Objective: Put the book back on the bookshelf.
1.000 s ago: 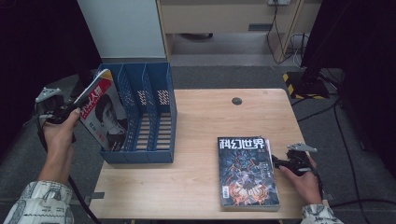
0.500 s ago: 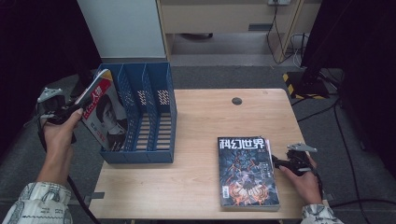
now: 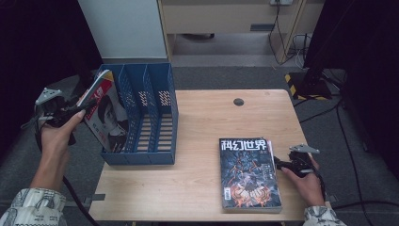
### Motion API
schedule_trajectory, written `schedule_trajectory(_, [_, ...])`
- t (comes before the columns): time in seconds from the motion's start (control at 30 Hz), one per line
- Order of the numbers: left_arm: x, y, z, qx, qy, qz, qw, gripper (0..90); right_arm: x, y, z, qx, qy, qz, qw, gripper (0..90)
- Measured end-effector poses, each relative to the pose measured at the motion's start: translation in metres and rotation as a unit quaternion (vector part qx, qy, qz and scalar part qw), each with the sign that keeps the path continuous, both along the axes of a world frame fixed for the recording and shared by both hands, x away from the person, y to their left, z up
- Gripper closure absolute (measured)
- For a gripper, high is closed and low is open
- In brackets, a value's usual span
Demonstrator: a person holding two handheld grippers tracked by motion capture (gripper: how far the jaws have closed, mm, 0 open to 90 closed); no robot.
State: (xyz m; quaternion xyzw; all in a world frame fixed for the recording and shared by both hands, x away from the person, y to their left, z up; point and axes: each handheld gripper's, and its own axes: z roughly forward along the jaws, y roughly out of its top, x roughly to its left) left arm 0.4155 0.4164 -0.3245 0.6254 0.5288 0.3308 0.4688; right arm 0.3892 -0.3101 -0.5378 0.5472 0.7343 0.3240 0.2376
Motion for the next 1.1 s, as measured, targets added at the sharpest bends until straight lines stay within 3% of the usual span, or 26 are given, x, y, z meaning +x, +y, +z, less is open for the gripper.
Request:
schedule_trajectory(0.57, [-0.018,-0.008,0.038,-0.009,-0.034,-0.028,0.9990,20.4,0.000,0.000,0.000,0.000,0.000,-0.001,1.0000,20.6])
schedule_trajectory(0.87, [-0.016,-0.037,0.047,-0.001,-0.037,-0.063,0.9973,21.2,0.000,0.000,0.000,0.000,0.000,0.000,1.0000,20.6])
schedule_trajectory(1.1, [-0.013,-0.068,0.053,-0.002,-0.036,-0.100,0.9944,20.8,0.000,0.000,0.000,0.001,0.000,-0.001,1.0000,20.6])
